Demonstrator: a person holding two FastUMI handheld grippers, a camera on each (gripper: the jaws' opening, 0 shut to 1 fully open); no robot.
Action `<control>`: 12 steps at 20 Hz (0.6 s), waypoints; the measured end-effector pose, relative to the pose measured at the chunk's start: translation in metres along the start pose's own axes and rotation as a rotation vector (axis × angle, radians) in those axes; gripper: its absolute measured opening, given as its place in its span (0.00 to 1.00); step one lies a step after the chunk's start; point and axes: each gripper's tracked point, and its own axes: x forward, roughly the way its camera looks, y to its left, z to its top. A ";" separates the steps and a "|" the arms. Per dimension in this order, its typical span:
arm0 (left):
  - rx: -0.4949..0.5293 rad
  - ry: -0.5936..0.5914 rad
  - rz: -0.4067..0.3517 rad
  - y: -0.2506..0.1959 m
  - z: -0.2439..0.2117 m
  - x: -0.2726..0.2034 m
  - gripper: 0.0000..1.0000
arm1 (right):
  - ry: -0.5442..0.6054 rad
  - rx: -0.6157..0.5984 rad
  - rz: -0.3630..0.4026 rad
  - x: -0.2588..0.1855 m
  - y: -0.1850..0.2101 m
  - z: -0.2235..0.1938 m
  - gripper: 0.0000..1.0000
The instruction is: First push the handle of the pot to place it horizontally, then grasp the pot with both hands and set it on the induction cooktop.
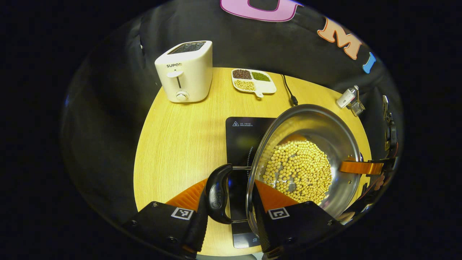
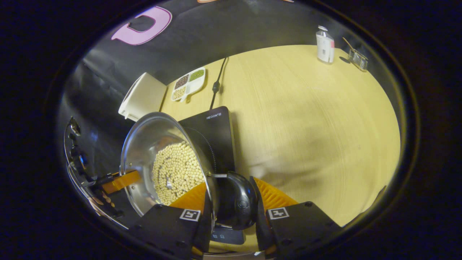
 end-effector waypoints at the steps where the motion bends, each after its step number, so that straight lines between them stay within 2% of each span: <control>1: 0.000 0.002 0.004 0.000 0.000 0.001 0.60 | 0.000 0.000 0.000 0.001 0.000 -0.001 0.46; 9: -0.004 0.010 0.011 0.002 0.000 0.009 0.64 | -0.018 -0.004 -0.010 0.006 -0.002 0.001 0.46; 10: -0.007 0.015 0.010 0.003 0.000 0.009 0.64 | -0.024 -0.004 -0.010 0.006 -0.002 0.003 0.53; 12: -0.009 0.018 0.008 0.004 -0.001 0.011 0.65 | -0.029 -0.007 -0.013 0.005 -0.002 0.003 0.49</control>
